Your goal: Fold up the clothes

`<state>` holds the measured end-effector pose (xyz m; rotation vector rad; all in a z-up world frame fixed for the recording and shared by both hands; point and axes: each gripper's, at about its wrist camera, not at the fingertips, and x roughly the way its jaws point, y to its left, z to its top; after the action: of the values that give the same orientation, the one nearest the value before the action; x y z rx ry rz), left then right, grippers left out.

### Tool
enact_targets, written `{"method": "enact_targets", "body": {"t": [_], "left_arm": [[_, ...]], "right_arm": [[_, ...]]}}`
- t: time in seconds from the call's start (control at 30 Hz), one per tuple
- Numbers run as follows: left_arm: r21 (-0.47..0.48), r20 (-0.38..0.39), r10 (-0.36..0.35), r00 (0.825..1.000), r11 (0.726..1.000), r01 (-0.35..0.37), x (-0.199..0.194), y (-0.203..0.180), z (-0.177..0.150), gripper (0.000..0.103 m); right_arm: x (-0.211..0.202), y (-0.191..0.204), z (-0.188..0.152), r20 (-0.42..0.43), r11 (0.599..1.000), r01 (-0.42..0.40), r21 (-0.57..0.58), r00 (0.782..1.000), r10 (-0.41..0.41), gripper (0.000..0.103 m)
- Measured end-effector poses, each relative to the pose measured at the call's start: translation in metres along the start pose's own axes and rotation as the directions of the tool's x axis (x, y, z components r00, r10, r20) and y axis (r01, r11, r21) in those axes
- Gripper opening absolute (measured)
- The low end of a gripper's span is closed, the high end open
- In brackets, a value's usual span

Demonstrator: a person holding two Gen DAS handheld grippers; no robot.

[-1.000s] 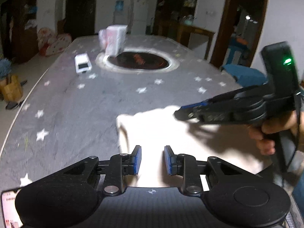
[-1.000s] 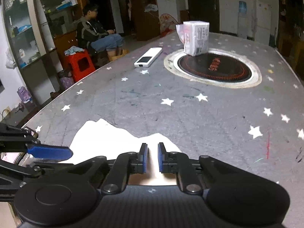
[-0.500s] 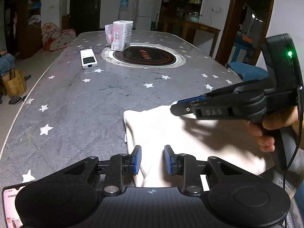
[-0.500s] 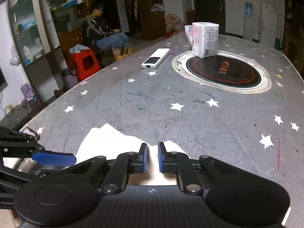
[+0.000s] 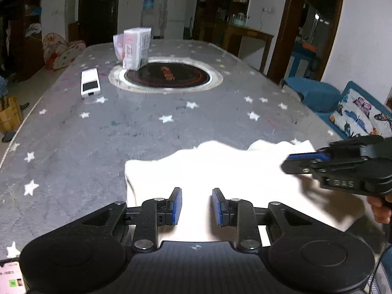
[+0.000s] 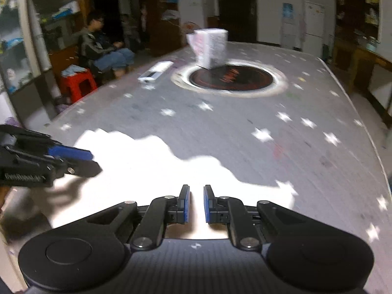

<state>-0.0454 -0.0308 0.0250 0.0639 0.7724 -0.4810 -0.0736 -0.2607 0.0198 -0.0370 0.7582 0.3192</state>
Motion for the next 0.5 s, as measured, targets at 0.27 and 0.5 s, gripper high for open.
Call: {"method": "enact_targets", "body": {"t": [0.27,0.5], "left_arm": [[0.004,-0.002,0.012,1.0,1.0,-0.012,-0.001,-0.003,0.0,0.032],[0.002,-0.006,0.009,1.0,1.0,-0.009,0.0,-0.003,0.0,0.037]], "right_arm": [[0.004,-0.009,0.005,0.029,0.999,-0.017,0.042,0.999,0.016,0.01],[0.001,-0.015,0.01,0.057,0.994,-0.013,0.105,0.998,0.007,0.01]]}}
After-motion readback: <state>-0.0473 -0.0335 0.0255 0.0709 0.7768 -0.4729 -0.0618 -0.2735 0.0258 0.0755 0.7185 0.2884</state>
